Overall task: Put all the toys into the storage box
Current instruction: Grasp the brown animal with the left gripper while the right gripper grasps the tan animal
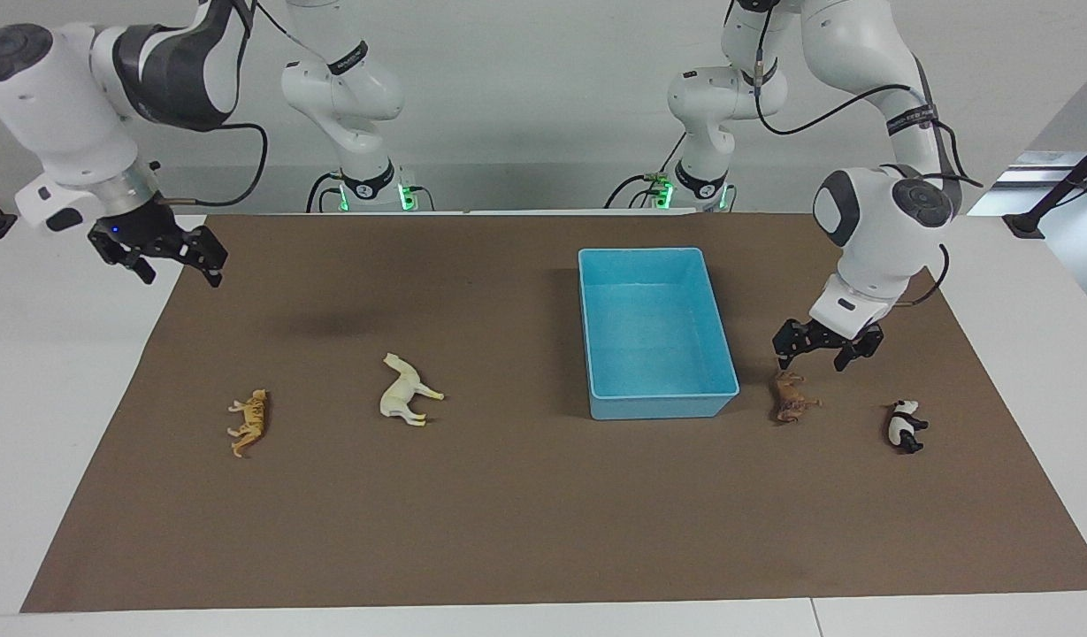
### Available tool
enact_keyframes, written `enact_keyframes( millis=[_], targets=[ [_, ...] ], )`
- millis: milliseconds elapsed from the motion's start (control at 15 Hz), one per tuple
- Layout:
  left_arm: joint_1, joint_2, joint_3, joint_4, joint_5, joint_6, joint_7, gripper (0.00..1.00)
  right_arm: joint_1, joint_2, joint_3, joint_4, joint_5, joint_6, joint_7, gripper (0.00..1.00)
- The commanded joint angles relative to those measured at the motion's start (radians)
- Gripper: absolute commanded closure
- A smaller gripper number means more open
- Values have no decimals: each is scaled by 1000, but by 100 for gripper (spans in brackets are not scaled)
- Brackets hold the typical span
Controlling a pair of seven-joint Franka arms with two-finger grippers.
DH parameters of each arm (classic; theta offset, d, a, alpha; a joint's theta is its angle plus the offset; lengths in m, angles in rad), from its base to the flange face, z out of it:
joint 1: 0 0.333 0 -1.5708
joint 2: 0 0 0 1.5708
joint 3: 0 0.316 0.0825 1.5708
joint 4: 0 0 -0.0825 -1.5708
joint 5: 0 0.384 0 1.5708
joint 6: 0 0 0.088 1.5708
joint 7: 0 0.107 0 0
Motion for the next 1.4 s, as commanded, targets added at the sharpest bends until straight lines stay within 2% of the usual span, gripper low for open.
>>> enact_keyframes(
  millis=[0,267,533,667,867,1000,1067,1133,1200,1333],
  targets=[
    [26,6,-4,-61,6,94,18,0,-16,113,4,35,2,65,-41,0],
    [19,86,-4,-52,14,176,1,0,-4,239,5,37,1,227,-91,0],
    [22,122,-4,-46,15,213,-1,0,7,349,5,37,-1,338,-174,0],
    [23,143,-4,-48,15,250,-1,0,30,378,5,29,-1,399,-180,0],
    [14,157,-2,-49,15,270,-30,2,33,410,5,29,-2,421,-208,0],
    [13,159,-2,-51,15,278,-31,23,36,433,5,26,-2,458,-211,0],
    [13,159,-2,-51,15,278,-34,42,35,440,5,26,-2,459,-212,0],
    [13,159,-2,-49,15,276,-48,75,35,441,5,17,-1,462,-213,0],
    [13,159,-2,-46,15,270,-60,100,35,438,5,2,-2,472,-213,3],
    [20,157,-2,-16,15,220,-62,100,35,432,5,-23,-1,490,-213,15]
  ],
)
